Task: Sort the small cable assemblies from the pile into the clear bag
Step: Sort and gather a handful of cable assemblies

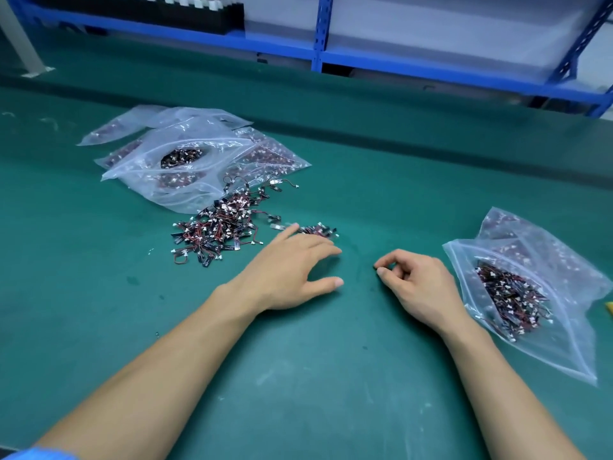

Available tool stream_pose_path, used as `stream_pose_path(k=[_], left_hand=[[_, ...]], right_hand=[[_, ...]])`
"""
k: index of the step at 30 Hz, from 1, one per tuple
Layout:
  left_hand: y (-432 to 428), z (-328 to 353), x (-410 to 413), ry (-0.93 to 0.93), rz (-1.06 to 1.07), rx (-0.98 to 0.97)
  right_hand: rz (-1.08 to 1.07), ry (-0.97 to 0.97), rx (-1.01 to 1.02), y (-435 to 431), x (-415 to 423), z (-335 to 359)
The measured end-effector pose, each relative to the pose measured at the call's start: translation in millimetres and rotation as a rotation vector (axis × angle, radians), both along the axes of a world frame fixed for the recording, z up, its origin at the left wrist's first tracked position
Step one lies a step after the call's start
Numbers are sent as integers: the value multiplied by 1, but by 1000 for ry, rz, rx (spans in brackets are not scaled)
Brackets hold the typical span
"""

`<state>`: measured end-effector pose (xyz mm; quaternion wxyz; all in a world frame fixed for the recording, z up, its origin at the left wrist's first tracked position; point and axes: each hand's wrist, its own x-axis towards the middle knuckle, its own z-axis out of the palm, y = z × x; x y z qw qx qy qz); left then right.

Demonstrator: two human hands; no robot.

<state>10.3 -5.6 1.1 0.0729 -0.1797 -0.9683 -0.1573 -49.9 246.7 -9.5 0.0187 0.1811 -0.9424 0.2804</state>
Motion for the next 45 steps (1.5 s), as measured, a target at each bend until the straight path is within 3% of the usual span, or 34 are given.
stream_pose_path(k=[4, 7, 13, 17, 20, 24, 45], left_hand=[[12, 4, 13, 24, -139, 153], [11, 6, 15, 97, -105, 295], [-9, -2, 3, -10, 46, 185], [-13, -4, 0, 32, 76, 193], [-15, -4, -1, 48, 88, 187], [-16, -4, -2, 74, 83, 185], [-27, 1, -4, 81, 207, 257]], right_hand=[[4, -6, 0, 0, 0, 0], [6, -9, -16, 0, 0, 0], [-34, 8, -82, -3, 2, 3], [-33, 139, -120, -11, 11, 8], [160, 239, -89, -27, 23, 11], [365, 206, 51, -44, 30, 8], [309, 164, -60, -31, 24, 7]])
